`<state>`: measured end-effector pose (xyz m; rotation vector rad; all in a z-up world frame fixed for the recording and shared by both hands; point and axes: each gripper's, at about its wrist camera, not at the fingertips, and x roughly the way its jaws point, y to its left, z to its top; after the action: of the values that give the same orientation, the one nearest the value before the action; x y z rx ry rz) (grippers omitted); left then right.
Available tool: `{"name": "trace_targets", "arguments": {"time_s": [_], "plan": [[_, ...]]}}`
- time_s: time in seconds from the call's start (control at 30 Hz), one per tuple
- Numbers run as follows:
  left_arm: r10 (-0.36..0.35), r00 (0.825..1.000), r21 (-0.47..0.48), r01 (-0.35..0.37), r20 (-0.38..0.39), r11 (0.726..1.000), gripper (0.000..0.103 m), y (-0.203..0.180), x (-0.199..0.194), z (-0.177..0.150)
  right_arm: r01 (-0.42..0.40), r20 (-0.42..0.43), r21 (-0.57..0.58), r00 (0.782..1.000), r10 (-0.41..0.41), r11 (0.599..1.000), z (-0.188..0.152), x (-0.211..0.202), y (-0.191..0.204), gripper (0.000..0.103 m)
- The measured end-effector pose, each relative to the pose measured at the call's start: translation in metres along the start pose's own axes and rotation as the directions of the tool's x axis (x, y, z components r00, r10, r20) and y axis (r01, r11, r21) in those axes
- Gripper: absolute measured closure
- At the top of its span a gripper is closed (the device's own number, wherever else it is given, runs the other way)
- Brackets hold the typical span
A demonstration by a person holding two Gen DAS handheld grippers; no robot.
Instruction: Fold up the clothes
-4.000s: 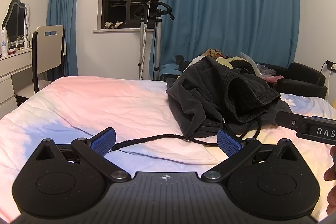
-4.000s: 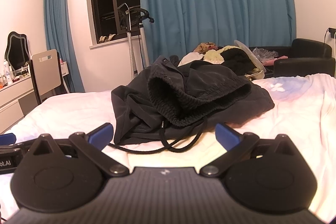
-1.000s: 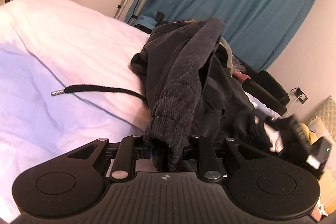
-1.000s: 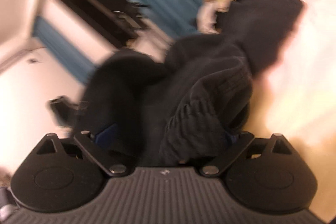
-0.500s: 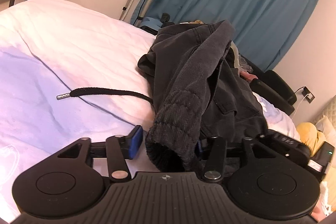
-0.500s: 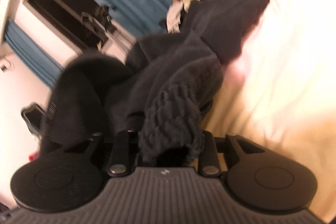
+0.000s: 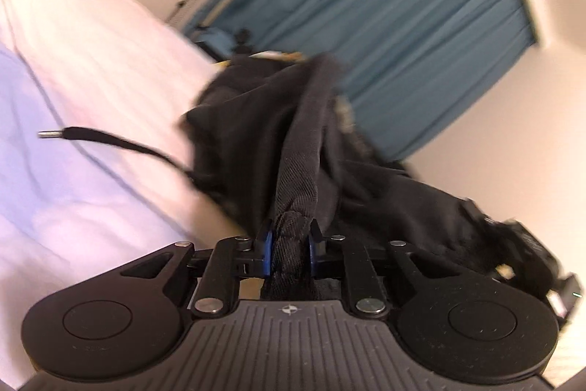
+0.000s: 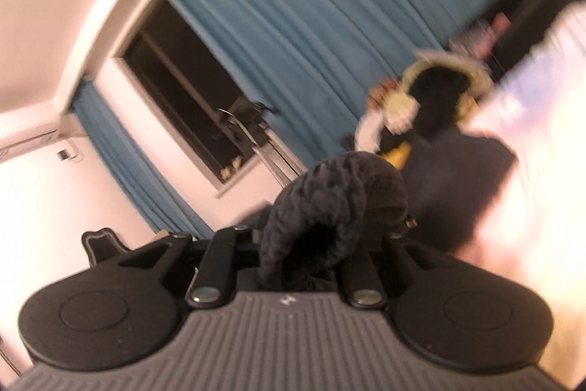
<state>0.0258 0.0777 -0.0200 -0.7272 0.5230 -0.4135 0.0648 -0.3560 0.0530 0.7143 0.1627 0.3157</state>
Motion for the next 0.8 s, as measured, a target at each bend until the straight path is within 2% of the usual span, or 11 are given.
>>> {"name": "trace_targets", "arguments": {"time_s": [0.1,0.23,0.37,0.43,0.53,0.6,0.7,0.8], "plan": [[-0.099,0.994,-0.022,0.101,0.051,0.995,0.083,-0.013,-0.027,0.004,-0.052,0.030,-0.083,0.998,0.055,0.995,0.031,0.010,0.040,0.086],[-0.187,0.970,-0.072,0.200,0.152,0.977,0.084,-0.010,-0.056,0.016,-0.136,0.018,-0.194,0.990,0.142,0.972,0.065,0.049,0.105,0.086],[-0.183,0.947,-0.108,0.217,0.262,0.970,0.083,0.010,-0.079,0.033,-0.211,-0.057,-0.291,0.977,0.203,0.933,0.069,0.122,0.173,0.086],[-0.156,0.936,-0.120,0.202,0.316,0.972,0.083,0.025,-0.088,0.042,-0.243,-0.112,-0.369,0.970,0.217,0.897,0.051,0.164,0.207,0.086],[-0.057,0.925,-0.170,0.129,0.377,0.977,0.083,0.059,-0.092,0.060,-0.296,-0.204,-0.442,0.953,0.226,0.847,0.014,0.231,0.253,0.086],[-0.005,0.915,-0.249,0.116,0.404,0.962,0.083,0.088,-0.091,0.070,-0.327,-0.261,-0.478,0.939,0.224,0.815,-0.020,0.279,0.277,0.086],[0.077,0.890,-0.350,0.096,0.449,0.932,0.084,0.130,-0.087,0.083,-0.380,-0.336,-0.541,0.915,0.222,0.750,-0.077,0.346,0.306,0.086],[0.165,0.871,-0.417,0.050,0.464,0.908,0.084,0.162,-0.083,0.098,-0.432,-0.433,-0.548,0.879,0.199,0.717,-0.139,0.410,0.317,0.086]]}}
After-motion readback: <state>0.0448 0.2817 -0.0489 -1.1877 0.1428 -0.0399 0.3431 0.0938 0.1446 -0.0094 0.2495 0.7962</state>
